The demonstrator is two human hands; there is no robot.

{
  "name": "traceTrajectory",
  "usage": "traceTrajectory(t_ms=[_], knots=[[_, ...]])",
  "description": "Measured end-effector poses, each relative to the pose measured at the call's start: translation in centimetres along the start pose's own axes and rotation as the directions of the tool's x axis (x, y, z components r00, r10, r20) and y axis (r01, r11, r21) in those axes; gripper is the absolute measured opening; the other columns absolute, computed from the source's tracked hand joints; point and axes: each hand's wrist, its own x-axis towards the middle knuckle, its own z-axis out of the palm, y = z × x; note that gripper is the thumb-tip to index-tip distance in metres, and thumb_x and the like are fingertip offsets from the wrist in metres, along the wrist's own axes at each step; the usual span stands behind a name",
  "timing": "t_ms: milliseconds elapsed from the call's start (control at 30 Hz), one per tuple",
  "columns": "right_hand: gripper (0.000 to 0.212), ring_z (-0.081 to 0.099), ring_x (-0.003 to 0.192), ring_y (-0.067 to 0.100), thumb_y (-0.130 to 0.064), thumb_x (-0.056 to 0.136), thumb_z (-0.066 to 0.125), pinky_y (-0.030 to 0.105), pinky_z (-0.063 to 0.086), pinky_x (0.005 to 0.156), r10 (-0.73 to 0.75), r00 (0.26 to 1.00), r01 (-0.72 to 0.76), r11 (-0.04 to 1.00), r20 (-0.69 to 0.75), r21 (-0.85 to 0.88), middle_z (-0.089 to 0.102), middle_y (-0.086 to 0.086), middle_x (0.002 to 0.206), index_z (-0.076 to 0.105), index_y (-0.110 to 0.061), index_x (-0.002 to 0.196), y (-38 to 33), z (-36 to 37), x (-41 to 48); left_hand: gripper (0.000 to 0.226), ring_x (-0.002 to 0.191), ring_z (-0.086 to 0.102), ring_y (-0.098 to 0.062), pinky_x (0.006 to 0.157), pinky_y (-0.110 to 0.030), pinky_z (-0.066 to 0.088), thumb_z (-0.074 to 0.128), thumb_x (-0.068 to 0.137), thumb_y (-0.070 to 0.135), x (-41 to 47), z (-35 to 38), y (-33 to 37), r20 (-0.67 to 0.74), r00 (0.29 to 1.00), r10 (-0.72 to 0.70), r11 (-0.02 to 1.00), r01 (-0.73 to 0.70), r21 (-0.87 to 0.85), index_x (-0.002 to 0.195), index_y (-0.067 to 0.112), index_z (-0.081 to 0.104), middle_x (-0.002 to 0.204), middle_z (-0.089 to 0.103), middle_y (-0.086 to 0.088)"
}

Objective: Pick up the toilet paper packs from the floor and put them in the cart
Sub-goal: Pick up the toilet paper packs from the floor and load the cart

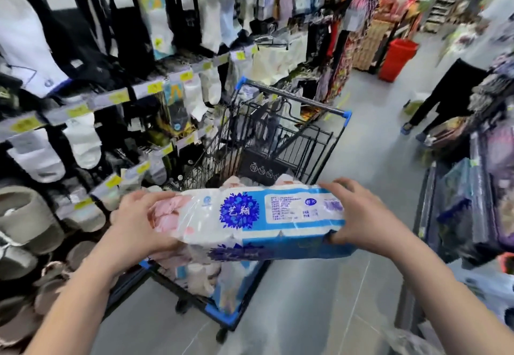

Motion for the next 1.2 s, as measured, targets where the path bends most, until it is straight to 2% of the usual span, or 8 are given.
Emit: traceTrajectory(t_ms=[267,433,567,633,767,833,1000,1200], knots=[[0.113,0.048,0.133,0.026,-0.054,0.046,0.069,0.043,0.044,0.11,-0.09,0.996,0.09,0.996,0.025,-0.016,0.036,-0.003,0.151,0.03,-0.046,0.152,1.5,-0.2,10.7,0.094,0.132,0.036,-0.024,0.111,-0.04,0.034,0.079,0.032,0.054,5.7,1.7,0.0,-0.04,0.992,-0.121,0.991,0.119,-0.055,0.119,0.062,0.048,0.138,0.036,0.001],[0.113,0.049,0.134,0.025,-0.054,0.048,0.071,0.042,0.043,0.11,-0.232,0.97,0.235,0.971,0.073,-0.045,0.038,0.0,0.152,0.032,-0.044,0.153,1.4,-0.7,18.1,0.095,0.133,0.036,-0.027,0.112,-0.043,0.033,0.081,0.036,0.057,5.9,3.8,-0.1,-0.135,0.952,-0.274,0.962,0.268,-0.058,0.126,0.055,0.051,0.141,0.035,0.001],[0.11,0.048,0.135,0.024,-0.044,0.059,0.084,0.035,0.04,0.11,-0.371,0.919,0.38,0.923,0.132,-0.052,0.035,0.0,0.155,0.033,-0.039,0.156,1.4,-0.4,24.3,0.091,0.134,0.03,-0.028,0.111,-0.039,0.03,0.086,0.044,0.051,6.3,5.4,0.9,-0.188,0.907,-0.377,0.926,0.368,-0.082,0.128,0.053,0.049,0.143,0.028,0.004],[0.112,0.051,0.133,0.027,-0.049,0.056,0.081,0.036,0.042,0.108,-0.429,0.886,0.445,0.893,0.174,-0.068,0.036,0.002,0.154,0.033,-0.036,0.157,1.8,0.2,27.5,0.094,0.135,0.03,-0.028,0.109,-0.035,0.029,0.081,0.041,0.058,6.7,6.6,1.3,-0.233,0.872,-0.43,0.902,0.428,-0.061,0.128,0.052,0.049,0.143,0.03,0.002],[0.12,0.053,0.13,0.026,-0.064,0.043,0.06,0.041,0.048,0.106,-0.566,0.8,0.587,0.807,0.199,-0.062,0.039,0.002,0.152,0.031,-0.035,0.156,3.5,2.4,34.4,0.101,0.139,0.028,-0.03,0.115,-0.042,0.029,0.083,0.037,0.059,7.4,9.5,2.9,-0.287,0.765,-0.577,0.812,0.576,-0.097,0.132,0.05,0.049,0.143,0.031,0.0],[0.119,0.051,0.132,0.025,-0.065,0.046,0.061,0.042,0.047,0.107,-0.615,0.757,0.639,0.767,0.219,-0.057,0.037,0.001,0.153,0.028,-0.038,0.157,4.1,3.4,37.2,0.104,0.143,0.024,-0.031,0.118,-0.046,0.028,0.084,0.035,0.06,7.8,11.1,3.8,-0.283,0.701,-0.655,0.749,0.652,-0.116,0.132,0.051,0.048,0.149,0.028,0.001],[0.116,0.05,0.134,0.032,-0.062,0.054,0.068,0.043,0.047,0.107,-0.669,0.686,0.711,0.7,0.285,-0.067,0.034,0.007,0.156,0.026,-0.036,0.158,4.1,6.1,41.6,0.104,0.133,0.032,-0.029,0.114,-0.05,0.033,0.084,0.032,0.06,8.6,14.1,5.9,-0.307,0.589,-0.748,0.649,0.745,-0.153,0.13,0.051,0.048,0.142,0.034,0.0],[0.116,0.047,0.133,0.035,-0.052,0.064,0.076,0.042,0.042,0.11,-0.638,0.662,0.724,0.681,0.393,-0.113,0.027,0.007,0.158,0.015,-0.034,0.162,3.9,9.6,44.0,0.111,0.14,0.022,-0.036,0.117,-0.056,0.027,0.092,0.036,0.055,10.3,17.4,6.9,-0.24,0.511,-0.825,0.56,0.798,-0.224,0.135,0.045,0.044,0.152,0.022,-0.004]])
